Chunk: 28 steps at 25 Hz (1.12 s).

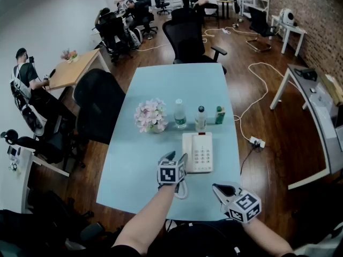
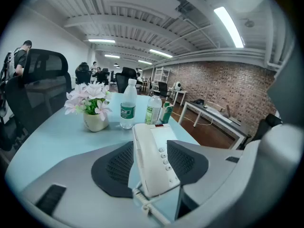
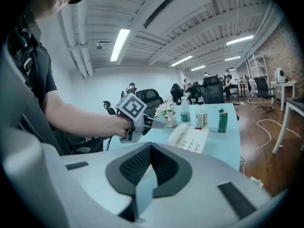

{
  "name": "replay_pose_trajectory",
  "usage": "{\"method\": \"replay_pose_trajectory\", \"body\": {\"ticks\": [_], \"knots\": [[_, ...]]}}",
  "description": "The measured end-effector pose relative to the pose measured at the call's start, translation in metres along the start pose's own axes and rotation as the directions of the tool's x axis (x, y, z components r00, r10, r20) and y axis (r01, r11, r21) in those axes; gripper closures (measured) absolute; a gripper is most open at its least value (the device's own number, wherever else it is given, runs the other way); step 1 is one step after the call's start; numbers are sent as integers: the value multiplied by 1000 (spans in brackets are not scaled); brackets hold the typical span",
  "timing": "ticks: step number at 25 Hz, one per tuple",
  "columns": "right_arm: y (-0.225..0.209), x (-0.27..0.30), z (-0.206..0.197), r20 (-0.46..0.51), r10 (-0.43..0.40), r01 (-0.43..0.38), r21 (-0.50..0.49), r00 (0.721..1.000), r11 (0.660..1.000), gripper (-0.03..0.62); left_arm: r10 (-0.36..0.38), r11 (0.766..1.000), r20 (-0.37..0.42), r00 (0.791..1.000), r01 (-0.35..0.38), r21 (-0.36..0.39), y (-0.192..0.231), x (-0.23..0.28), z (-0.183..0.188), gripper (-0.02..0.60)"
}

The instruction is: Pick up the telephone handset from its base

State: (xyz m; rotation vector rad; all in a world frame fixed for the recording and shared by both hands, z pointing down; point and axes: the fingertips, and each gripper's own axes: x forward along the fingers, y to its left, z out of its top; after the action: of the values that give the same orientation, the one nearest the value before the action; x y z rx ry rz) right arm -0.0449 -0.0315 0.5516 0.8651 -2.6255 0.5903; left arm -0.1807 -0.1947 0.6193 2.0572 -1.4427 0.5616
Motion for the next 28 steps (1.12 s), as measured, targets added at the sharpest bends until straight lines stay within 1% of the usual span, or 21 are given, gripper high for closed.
{"method": "replay_pose_trajectory", "body": {"ticks": [1, 2, 4, 9, 11, 12, 15, 17, 21, 23, 26, 28], "knots": [[-9, -2, 1, -2, 0, 0, 6, 1000, 1000, 579, 9, 1000, -11, 1000, -9, -12, -1, 16, 6, 357], [-16, -4, 2, -2, 2, -2, 10, 1000, 1000, 579, 17, 1000, -22, 1000, -17, -23, -1, 32, 12, 326], [-28, -7, 5, -2, 10, -10, 10, 1000, 1000, 579, 30, 999, -45, 999, -31, -37, -3, 60, 21, 325], [-41, -11, 5, -5, 37, -37, 10, 999, 999, 579, 71, 997, -86, 994, -72, -2, -6, 96, 34, 325], [-47, -12, 4, -2, 38, -38, 24, 999, 999, 579, 76, 997, -108, 991, -77, -9, -7, 108, 31, 325], [-50, -13, 4, 1, 37, -37, 31, 999, 999, 579, 90, 996, -124, 988, -91, -2, -4, 114, 27, 325], [-58, -15, 3, 12, 30, -30, 54, 999, 998, 579, 144, 990, -187, 972, -140, 34, 7, 127, 10, 325], [-63, -16, 2, 16, 22, -23, 67, 1000, 997, 579, 168, 986, -211, 963, -162, 43, 11, 131, 4, 325], [-70, -20, -1, 21, -3, 1, 86, 1000, 996, 579, 156, 988, -196, 968, -149, 47, 6, 138, 7, 325], [-71, -21, -2, 25, -11, 9, 91, 1000, 996, 579, 163, 986, -199, 966, -157, 46, 8, 140, 7, 325], [-68, -23, -1, 28, -17, 14, 85, 999, 996, 579, 187, 982, -211, 959, -187, 23, 12, 138, 4, 334], [-66, -25, 0, 26, -18, 16, 77, 1000, 997, 579, 174, 984, -202, 964, -178, -3, 9, 136, 5, 337]]}}
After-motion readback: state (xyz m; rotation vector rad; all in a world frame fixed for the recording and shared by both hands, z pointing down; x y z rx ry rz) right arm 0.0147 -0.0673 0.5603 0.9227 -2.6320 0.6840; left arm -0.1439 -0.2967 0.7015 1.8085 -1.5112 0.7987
